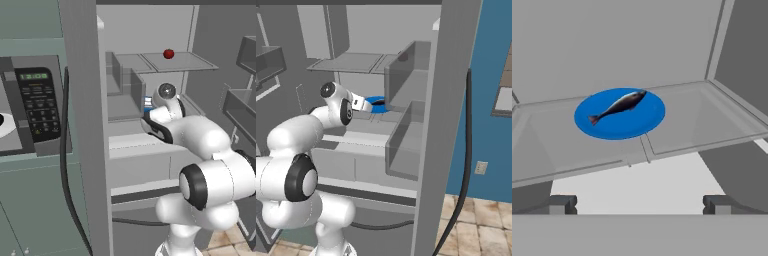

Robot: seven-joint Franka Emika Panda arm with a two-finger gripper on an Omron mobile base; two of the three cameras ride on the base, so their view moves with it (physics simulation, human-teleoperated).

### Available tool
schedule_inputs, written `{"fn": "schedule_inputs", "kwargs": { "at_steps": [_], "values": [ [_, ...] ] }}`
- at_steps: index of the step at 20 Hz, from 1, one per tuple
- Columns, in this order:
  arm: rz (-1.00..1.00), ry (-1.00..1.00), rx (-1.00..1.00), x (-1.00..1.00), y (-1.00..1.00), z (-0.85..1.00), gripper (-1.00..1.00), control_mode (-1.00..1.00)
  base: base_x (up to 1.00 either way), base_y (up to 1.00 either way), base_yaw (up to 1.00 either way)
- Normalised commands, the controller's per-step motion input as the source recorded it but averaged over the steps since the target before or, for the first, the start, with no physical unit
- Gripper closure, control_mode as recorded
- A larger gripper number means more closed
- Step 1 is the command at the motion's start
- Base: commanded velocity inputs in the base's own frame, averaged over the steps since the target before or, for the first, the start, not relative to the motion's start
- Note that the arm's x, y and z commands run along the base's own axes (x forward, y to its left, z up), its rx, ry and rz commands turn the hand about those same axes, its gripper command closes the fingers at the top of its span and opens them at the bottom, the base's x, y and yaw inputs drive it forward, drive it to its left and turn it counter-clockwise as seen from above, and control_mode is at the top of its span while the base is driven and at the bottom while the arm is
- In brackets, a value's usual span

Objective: Transport the fish from the fridge to the microwave and turn on the microwave.

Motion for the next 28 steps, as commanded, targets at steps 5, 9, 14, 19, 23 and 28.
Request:
{"fn": "schedule_inputs", "kwargs": {
  "at_steps": [5, 9, 14, 19, 23, 28],
  "values": [
    [0.0, 0.0, 0.0, 0.2, 0.0, 0.0, -1.0, -1.0, 0.0, 0.0, 0.0],
    [-0.01, 0.0, 0.01, 0.2, 0.0, -0.03, -1.0, -1.0, 0.0, 0.0, 0.0],
    [-0.03, 0.0, 0.0, 0.23, 0.0, -0.07, -1.0, -1.0, 0.0, 0.0, 0.0],
    [-0.04, 0.0, 0.01, 0.21, 0.0, -0.04, -1.0, -1.0, 0.0, 0.0, 0.0],
    [-0.06, 0.02, 0.03, 0.16, 0.0, 0.0, -1.0, -1.0, 0.0, 0.0, 0.0],
    [-0.06, 0.03, 0.04, 0.17, 0.0, -0.02, -1.0, -1.0, 0.0, 0.0, 0.0]
  ]
}}
